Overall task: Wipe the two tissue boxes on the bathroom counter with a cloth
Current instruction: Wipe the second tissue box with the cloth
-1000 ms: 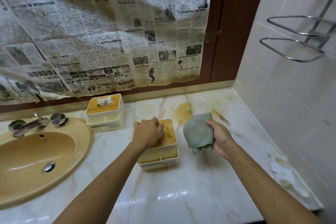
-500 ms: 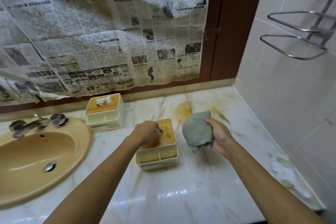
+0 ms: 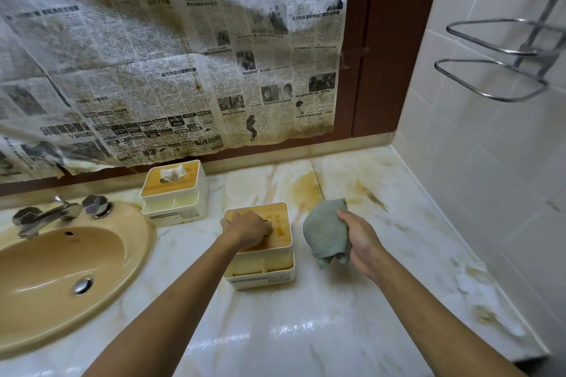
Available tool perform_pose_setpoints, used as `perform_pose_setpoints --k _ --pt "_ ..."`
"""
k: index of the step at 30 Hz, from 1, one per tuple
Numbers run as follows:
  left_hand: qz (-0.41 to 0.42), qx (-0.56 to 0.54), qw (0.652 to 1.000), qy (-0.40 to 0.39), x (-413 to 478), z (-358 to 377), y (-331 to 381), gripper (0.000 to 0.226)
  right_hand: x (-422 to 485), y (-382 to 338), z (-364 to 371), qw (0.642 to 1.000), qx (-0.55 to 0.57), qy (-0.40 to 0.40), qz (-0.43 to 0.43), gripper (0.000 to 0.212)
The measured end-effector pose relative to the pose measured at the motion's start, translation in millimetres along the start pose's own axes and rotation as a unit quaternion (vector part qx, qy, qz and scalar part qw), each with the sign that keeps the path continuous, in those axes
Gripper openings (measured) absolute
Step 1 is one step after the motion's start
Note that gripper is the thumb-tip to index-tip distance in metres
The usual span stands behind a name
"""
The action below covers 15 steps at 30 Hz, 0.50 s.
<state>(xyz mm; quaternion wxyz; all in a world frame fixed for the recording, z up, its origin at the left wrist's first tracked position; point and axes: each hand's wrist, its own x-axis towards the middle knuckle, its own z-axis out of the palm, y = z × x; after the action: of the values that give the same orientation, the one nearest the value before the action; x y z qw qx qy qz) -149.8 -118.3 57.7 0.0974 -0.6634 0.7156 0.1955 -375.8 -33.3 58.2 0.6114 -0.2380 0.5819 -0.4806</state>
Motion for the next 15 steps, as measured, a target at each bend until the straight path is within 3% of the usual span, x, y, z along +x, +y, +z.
perform_pose_setpoints --k 7,10,12,15 --pt "0.018 -0.037 0.999 0.002 -6.5 -19.2 -17.3 0.037 -10.5 17.5 28.3 0.995 0.085 -0.037 -0.046 0.037" --pt "0.038 -0.184 0.982 -0.031 -5.2 -27.4 -34.6 0.039 -14.9 17.0 40.7 0.992 0.075 -0.044 -0.095 0.035" --pt "0.052 -0.302 0.95 -0.065 -7.4 -30.3 -39.0 0.039 -19.7 11.6 47.3 0.988 0.055 -0.054 -0.134 0.032" --pt "0.066 -0.396 0.911 -0.096 -14.2 -33.1 -37.2 0.029 -27.4 1.5 60.2 0.98 0.014 -0.079 -0.182 0.029"
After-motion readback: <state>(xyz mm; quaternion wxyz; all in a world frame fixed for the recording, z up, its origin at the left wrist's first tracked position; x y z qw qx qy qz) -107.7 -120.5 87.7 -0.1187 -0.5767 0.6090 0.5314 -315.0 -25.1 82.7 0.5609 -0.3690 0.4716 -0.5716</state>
